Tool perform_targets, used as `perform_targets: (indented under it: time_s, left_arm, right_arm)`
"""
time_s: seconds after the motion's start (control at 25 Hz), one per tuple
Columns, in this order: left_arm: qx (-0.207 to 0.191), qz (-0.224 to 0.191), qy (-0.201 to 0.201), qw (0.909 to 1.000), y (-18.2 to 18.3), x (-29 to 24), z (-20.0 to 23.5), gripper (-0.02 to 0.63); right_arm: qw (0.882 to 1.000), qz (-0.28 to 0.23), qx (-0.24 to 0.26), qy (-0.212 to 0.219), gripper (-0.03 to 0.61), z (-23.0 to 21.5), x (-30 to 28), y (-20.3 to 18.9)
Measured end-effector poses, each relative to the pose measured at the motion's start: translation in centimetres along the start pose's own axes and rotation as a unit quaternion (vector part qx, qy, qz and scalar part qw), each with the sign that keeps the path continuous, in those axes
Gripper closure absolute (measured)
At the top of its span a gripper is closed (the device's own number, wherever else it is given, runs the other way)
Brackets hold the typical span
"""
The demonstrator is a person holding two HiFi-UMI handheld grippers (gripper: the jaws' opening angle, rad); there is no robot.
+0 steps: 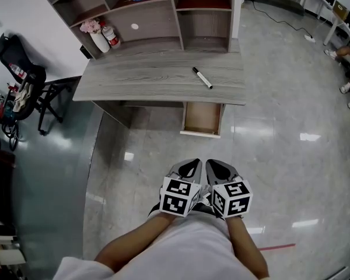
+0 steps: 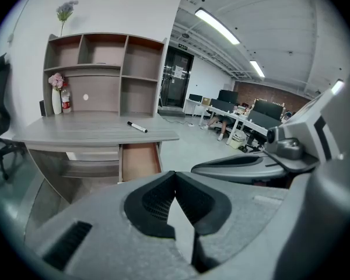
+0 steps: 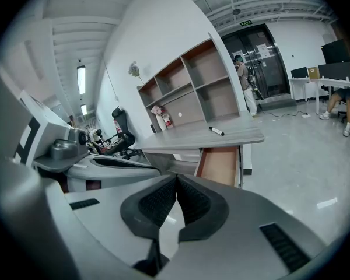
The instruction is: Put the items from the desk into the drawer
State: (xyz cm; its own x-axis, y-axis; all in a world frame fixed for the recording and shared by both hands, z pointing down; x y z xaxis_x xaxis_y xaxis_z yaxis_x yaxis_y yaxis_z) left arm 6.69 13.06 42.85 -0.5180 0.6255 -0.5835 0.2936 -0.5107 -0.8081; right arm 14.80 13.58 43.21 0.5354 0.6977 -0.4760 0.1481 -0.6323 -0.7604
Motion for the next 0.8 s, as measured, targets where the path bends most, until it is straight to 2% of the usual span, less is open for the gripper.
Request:
perform_targets:
  time_s: [0.4,0.8]
  left_arm:
    - [0.017,0.004,0.009,0.9998,0.7,-1.5,2.0,0.612]
    - [0.022,-0.002,-0.023,0.9995,3.2,-6.0,6.9,0.612]
  right_arm:
    - [1.000,0.012,-0.001,0.006,0.577,-1.0,-2.3,1.0]
    - [0.999,0.017,0.007,-0.028,0.577,-2.4,-7.2,4.3]
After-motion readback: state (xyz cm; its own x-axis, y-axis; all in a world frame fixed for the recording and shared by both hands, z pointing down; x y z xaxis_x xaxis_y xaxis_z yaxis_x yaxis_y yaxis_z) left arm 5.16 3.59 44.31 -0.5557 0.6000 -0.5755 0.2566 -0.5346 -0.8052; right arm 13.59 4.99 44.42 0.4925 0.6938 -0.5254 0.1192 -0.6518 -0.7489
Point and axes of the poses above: the fingertips, and each gripper's own axes: x backward along the fingers, z to its left, y out of its top, the point moved 5 cm from there along x, backward along the fingers, and after that the axes turned 8 degrees about -x, right-handed, at the moved point
